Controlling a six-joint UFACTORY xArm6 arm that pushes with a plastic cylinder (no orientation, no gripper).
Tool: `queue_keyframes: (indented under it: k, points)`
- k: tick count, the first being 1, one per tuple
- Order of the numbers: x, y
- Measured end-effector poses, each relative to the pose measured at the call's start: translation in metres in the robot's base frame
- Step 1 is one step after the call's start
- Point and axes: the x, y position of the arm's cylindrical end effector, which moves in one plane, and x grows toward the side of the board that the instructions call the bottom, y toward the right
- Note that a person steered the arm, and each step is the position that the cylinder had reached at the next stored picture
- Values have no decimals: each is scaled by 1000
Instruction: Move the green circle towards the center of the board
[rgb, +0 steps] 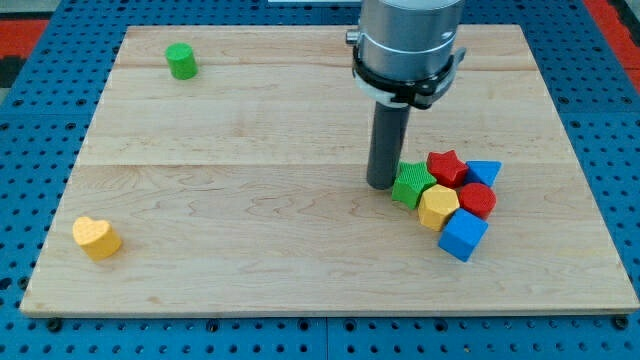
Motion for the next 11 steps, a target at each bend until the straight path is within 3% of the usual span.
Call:
queue_keyframes:
  k: [1,2,3,4,5,6,7,8,9,10,11]
  points:
    - [-46,-42]
    - [-133,-49]
    - [-213,-94]
    - [-252,-171]
    - [-256,-243]
    - [-222,-247]
    - [-181,-187]
    - [-166,-180]
    - [-194,-207]
    - [-194,-253]
    - [-157,-192]
